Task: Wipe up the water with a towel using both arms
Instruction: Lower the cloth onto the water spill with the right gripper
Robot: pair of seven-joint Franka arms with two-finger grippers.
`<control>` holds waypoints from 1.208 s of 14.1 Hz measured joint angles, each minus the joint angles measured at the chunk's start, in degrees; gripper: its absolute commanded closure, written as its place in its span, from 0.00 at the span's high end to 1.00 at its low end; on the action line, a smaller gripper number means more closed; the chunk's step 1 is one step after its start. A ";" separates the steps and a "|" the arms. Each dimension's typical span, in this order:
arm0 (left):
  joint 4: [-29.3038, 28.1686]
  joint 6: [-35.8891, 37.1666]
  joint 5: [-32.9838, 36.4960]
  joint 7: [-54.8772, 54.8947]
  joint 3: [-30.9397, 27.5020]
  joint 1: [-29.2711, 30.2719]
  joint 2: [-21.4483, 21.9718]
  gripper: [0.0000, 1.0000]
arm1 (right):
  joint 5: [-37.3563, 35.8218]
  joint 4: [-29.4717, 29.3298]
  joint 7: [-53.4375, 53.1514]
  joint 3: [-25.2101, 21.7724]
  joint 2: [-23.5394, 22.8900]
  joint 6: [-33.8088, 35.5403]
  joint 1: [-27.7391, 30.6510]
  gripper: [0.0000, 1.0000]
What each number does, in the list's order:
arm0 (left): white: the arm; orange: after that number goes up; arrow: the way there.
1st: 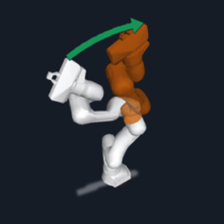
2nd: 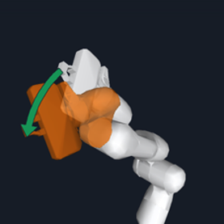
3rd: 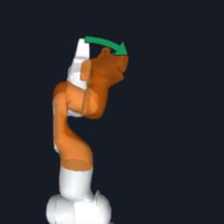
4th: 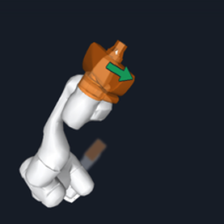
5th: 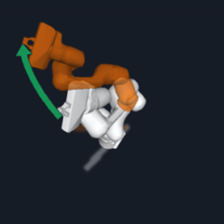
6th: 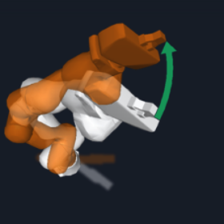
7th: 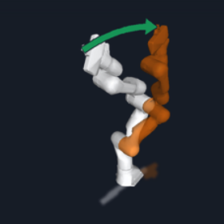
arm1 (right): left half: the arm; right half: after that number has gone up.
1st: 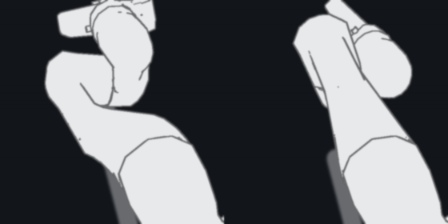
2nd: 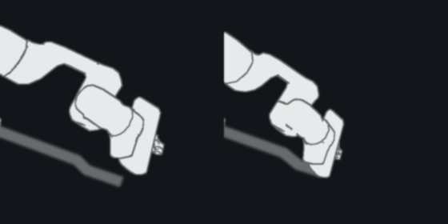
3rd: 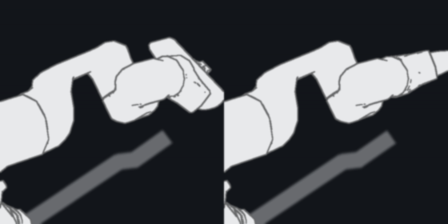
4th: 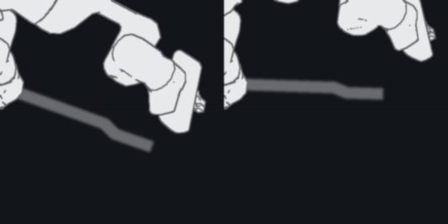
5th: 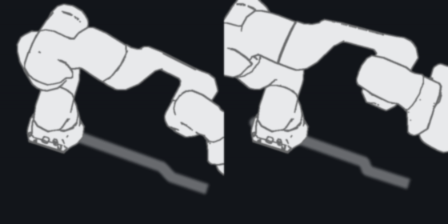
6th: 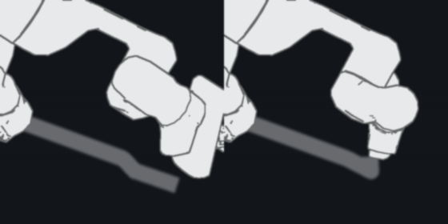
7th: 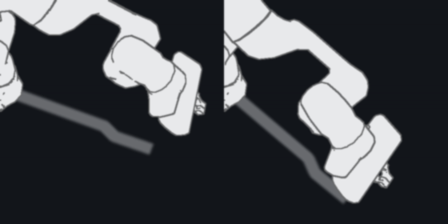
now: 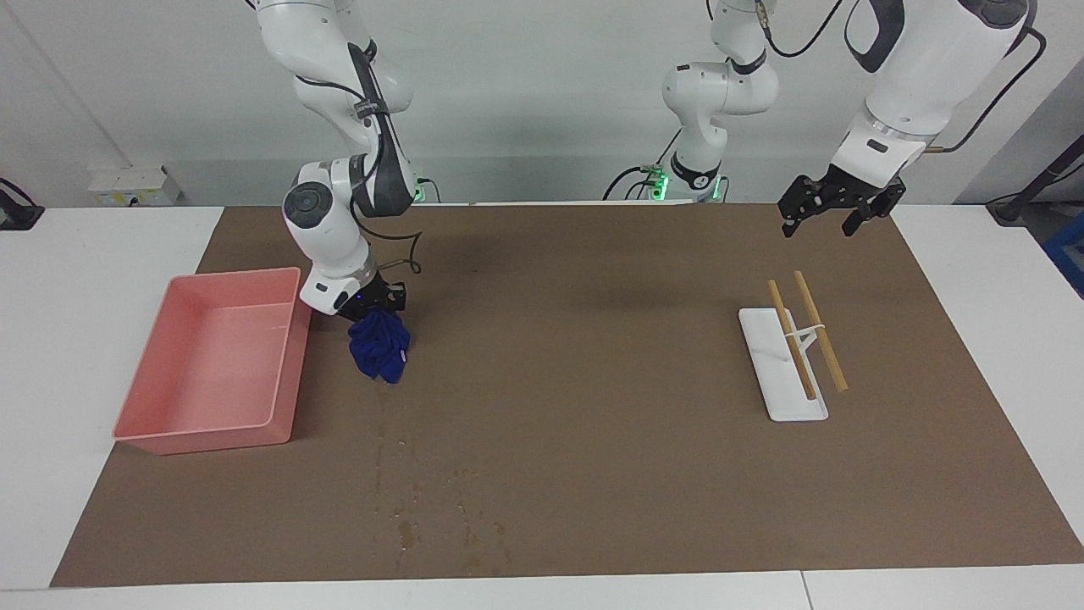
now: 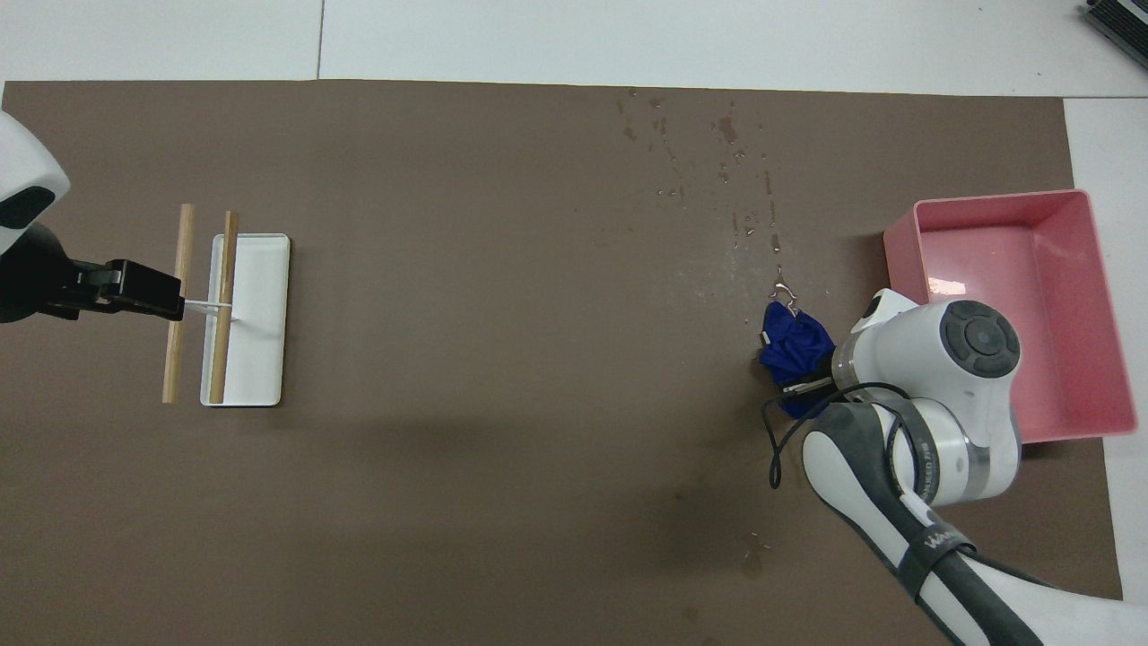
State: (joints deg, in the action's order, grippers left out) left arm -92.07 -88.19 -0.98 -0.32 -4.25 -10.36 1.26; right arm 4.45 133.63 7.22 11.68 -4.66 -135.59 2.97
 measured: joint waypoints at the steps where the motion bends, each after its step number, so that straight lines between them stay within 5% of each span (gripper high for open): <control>1: 0.39 0.40 0.00 1.40 -0.20 -0.35 0.07 1.00 | 0.00 -0.14 -0.74 0.00 -0.29 -1.64 -0.39 0.00; 10: 3.18 4.81 0.07 4.13 1.16 0.88 0.30 1.00 | -0.32 -18.80 -1.16 -0.05 -15.30 -6.16 -0.89 0.00; 17: 3.69 6.19 0.75 4.13 1.35 1.18 -0.05 1.00 | -9.58 -26.56 -1.14 -0.06 -21.40 -8.35 -0.47 0.00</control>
State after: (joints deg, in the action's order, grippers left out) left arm -88.39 -82.00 -0.23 3.81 -2.90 -9.18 1.21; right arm -5.13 107.08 6.08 11.61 -26.06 -143.94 2.49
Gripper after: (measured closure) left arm 0.000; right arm 0.811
